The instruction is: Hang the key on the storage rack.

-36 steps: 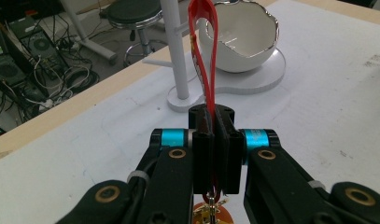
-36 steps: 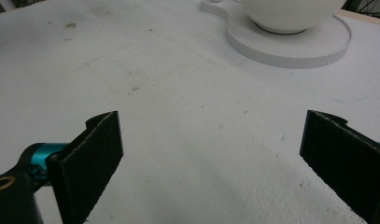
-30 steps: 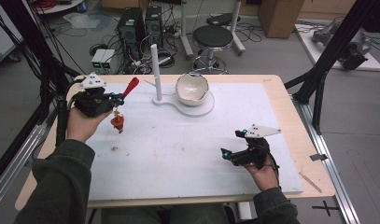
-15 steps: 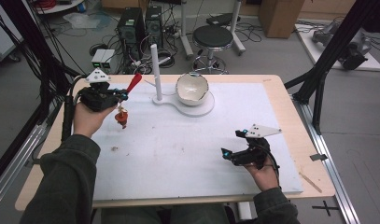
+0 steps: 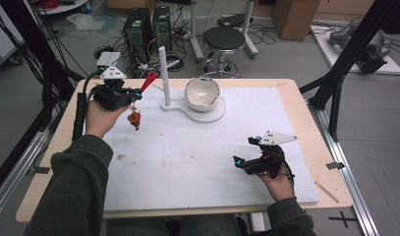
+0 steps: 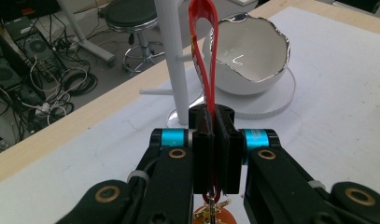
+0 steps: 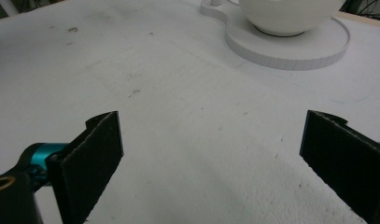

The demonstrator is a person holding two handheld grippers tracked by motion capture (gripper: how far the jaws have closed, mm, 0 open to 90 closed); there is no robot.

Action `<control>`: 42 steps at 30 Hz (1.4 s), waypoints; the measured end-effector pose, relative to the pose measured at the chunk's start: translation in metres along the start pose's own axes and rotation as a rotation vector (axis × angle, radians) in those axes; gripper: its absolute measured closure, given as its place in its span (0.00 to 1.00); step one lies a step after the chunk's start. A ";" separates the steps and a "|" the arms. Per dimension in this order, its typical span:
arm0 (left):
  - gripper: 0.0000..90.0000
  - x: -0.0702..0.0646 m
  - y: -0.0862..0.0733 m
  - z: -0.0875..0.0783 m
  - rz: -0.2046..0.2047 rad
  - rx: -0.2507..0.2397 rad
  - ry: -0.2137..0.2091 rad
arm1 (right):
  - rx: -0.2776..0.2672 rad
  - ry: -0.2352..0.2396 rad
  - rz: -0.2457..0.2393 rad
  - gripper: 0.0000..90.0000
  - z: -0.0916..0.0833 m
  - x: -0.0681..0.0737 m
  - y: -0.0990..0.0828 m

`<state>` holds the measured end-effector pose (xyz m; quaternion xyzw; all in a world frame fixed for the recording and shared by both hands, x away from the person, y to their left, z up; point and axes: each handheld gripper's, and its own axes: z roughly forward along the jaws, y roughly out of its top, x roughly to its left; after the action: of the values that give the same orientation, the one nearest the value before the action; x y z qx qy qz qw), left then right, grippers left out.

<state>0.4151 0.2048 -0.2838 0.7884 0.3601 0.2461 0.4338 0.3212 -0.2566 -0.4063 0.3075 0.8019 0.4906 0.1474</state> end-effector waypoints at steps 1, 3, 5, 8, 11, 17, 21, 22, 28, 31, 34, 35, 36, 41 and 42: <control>0.96 -0.001 0.001 0.002 -0.002 -0.002 0.000 | -0.001 -0.002 0.001 0.05 0.000 0.000 0.000; 0.96 -0.001 0.004 0.005 0.000 -0.001 0.000 | -0.005 0.000 0.001 0.05 -0.001 -0.001 0.000; 0.96 -0.002 0.005 0.009 0.001 0.003 0.000 | -0.005 -0.004 0.004 0.05 -0.001 -0.001 0.000; 0.96 -0.003 0.005 0.015 0.001 0.011 -0.002 | -0.006 -0.001 0.005 0.05 -0.002 -0.001 -0.001; 0.96 -0.004 0.004 0.021 -0.002 0.019 -0.005 | -0.009 -0.001 0.001 0.05 -0.002 -0.001 -0.001; 0.96 -0.005 0.003 0.031 -0.010 0.037 0.000 | -0.013 -0.001 0.000 0.05 -0.002 -0.001 -0.001; 0.96 -0.005 0.002 0.037 -0.012 0.046 0.007 | -0.007 0.003 0.005 0.05 -0.002 -0.001 -0.001; 0.96 -0.006 0.002 0.039 -0.017 0.049 0.009 | -0.011 0.002 0.001 0.05 -0.002 -0.001 -0.001; 0.95 -0.006 0.000 0.045 -0.020 0.065 0.017 | -0.012 0.003 0.005 0.05 -0.003 -0.002 -0.001; 0.95 -0.005 -0.001 0.048 -0.020 0.075 0.020 | -0.016 0.004 0.006 0.05 -0.003 -0.002 -0.001; 0.95 -0.005 -0.004 0.050 -0.027 0.081 0.022 | -0.016 0.003 0.009 0.05 -0.004 -0.002 -0.001; 0.95 -0.005 -0.004 0.051 -0.026 0.087 0.021 | -0.016 0.003 0.010 0.05 -0.004 -0.002 -0.001; 0.95 -0.005 -0.005 0.052 -0.025 0.094 0.023 | -0.016 0.003 0.009 0.05 -0.004 -0.002 -0.001; 0.95 -0.006 -0.006 0.057 -0.028 0.104 0.026 | -0.017 0.005 0.012 0.05 -0.004 -0.002 -0.001; 0.95 -0.005 -0.006 0.057 -0.026 0.110 0.029 | -0.021 0.005 0.010 0.05 -0.004 -0.002 -0.001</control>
<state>0.4499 0.1740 -0.3180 0.8026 0.3895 0.2318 0.3878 0.3204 -0.2610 -0.4052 0.3087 0.7955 0.5005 0.1464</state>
